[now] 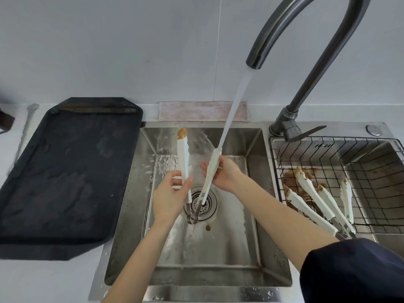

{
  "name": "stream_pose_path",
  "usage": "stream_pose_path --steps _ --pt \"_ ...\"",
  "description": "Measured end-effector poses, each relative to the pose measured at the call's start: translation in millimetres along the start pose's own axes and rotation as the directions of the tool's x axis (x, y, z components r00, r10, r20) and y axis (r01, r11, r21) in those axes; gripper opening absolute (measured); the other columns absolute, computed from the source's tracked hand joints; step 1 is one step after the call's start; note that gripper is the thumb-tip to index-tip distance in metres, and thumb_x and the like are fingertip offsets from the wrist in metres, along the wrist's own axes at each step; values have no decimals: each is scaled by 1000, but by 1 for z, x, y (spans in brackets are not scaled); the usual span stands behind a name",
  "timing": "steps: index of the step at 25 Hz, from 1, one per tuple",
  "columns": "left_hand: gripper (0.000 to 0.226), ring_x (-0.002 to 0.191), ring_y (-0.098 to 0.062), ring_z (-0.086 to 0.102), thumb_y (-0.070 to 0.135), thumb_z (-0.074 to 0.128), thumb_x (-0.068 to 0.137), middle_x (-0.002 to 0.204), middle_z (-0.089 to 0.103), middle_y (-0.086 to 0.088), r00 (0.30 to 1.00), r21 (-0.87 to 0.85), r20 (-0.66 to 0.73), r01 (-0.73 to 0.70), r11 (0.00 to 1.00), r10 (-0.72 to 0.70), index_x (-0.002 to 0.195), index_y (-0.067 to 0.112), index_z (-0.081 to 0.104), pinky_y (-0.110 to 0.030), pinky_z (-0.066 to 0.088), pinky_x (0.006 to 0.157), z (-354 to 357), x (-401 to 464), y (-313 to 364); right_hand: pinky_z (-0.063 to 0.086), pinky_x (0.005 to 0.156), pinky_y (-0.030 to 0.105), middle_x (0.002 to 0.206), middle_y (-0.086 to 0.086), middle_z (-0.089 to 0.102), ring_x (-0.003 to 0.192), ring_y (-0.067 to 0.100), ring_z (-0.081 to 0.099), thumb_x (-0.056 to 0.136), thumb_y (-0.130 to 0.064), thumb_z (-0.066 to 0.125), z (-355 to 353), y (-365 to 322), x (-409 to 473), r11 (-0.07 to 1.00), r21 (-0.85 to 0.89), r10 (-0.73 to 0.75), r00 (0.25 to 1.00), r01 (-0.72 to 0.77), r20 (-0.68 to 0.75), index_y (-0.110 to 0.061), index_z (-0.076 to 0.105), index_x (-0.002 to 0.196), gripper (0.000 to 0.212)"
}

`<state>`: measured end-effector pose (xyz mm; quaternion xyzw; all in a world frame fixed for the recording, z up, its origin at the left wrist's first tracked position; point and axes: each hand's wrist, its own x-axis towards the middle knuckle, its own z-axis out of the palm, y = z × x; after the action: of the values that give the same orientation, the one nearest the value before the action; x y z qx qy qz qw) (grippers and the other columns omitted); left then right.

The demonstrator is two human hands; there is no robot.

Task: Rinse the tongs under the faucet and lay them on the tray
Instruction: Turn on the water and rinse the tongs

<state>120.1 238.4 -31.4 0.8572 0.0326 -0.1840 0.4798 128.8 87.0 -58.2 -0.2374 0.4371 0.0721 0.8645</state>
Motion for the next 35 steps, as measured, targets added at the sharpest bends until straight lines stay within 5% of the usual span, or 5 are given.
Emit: stream_pose_path --steps 7,10,14,26,35 --pt "22 52 -4 67 20 52 93 81 66 -3 892 -420 295 443 792 -343 108 5 57 -17 56 47 14 -3 -23 55 54 24 78 8 51 69 15 56 93 -17 53 -2 -17 -4 996 -65 -67 998 68 23 -5 52 88 13" --pt "27 52 -7 67 19 48 95 83 66 -6 858 -441 380 496 748 -345 112 1 58 -19 54 45 21 -8 -24 47 63 23 72 4 50 63 13 50 96 -22 47 5 -20 -11 992 -88 -79 990 90 121 -8 51 80 21" --pt "26 49 -6 69 16 46 96 87 66 -8 856 -476 421 491 730 -301 111 -2 57 -20 53 43 25 -9 -24 42 44 17 50 -2 52 37 7 47 99 -37 34 16 -21 -16 982 -153 -99 993 107 57 -9 51 70 43" --pt "23 66 -15 69 15 42 98 84 67 -9 797 -433 526 552 713 -298 105 3 60 -24 59 57 61 -1 -6 41 49 26 69 5 50 54 15 46 95 -9 44 -22 0 -61 879 -402 -286 958 257 -13 -9 48 90 7" --pt "23 90 -20 61 10 37 98 88 64 -5 732 -388 605 614 687 -313 111 8 55 -36 46 92 97 7 10 48 64 22 82 -5 59 68 8 56 97 -9 38 -24 -14 -69 551 -756 -420 900 354 115 -10 47 128 33"
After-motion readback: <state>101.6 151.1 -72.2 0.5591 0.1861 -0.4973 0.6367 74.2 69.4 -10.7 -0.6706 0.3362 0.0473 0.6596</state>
